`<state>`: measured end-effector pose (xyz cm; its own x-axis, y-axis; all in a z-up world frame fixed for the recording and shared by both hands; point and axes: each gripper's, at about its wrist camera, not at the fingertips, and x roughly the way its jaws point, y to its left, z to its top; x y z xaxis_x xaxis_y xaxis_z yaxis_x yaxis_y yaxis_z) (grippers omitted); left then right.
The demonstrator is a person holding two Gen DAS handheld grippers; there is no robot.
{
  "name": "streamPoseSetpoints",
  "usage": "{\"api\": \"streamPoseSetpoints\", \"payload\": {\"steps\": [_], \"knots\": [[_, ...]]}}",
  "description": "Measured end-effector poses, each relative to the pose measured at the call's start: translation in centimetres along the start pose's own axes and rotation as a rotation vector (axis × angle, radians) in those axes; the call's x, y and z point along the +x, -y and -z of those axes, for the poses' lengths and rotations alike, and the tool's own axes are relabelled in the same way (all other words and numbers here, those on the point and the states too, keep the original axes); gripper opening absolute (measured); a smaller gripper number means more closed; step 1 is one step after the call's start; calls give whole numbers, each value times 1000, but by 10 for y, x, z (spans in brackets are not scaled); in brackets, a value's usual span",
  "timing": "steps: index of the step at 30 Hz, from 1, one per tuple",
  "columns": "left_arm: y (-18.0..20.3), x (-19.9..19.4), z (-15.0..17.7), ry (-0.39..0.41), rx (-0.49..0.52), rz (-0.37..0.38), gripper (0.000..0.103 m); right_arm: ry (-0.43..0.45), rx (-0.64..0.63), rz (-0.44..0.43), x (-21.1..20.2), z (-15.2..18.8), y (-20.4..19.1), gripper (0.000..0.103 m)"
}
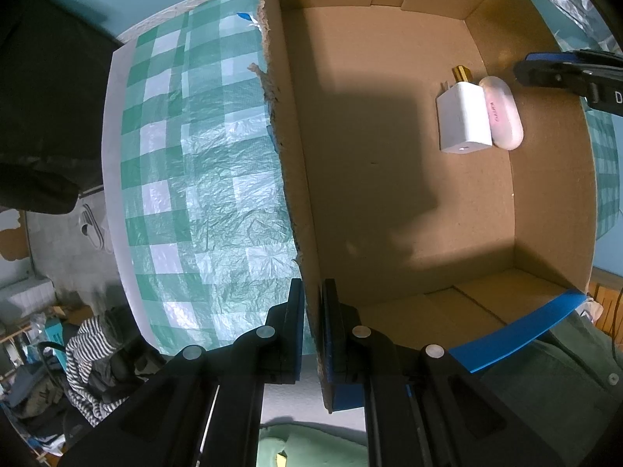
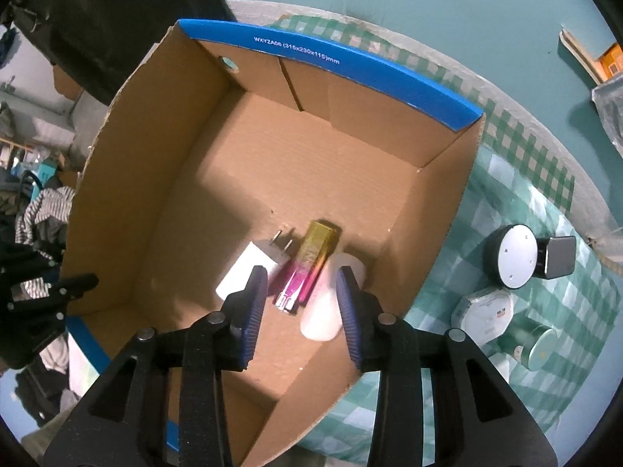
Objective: Organize rigid objects
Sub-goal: 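Carry the lighter into the box beside the charger plug and release, then move the right gripper back over the white square charger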
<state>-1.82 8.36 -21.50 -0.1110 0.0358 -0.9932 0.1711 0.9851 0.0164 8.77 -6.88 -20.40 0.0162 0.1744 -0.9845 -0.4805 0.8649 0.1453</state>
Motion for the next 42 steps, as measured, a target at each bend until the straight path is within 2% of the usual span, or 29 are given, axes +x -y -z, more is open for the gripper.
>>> {"api": "streamPoseSetpoints", "payload": {"steps": [10, 14, 21, 35, 42], "knots": [[1, 1, 1, -2, 4, -3, 9, 31, 11, -7, -18, 3, 2, 36], [2, 0, 1, -4, 6, -5, 9, 50, 15, 0, -28, 4, 2, 44], [2, 1, 1, -4, 6, -5, 9, 70, 29, 1, -42, 9, 8, 44], [2, 1, 1, -5, 6, -5, 9, 99, 81, 38, -71, 29, 31, 45], [2, 1, 1, -5, 5, -5, 9, 99, 152, 51, -76, 44, 57, 46]]}}
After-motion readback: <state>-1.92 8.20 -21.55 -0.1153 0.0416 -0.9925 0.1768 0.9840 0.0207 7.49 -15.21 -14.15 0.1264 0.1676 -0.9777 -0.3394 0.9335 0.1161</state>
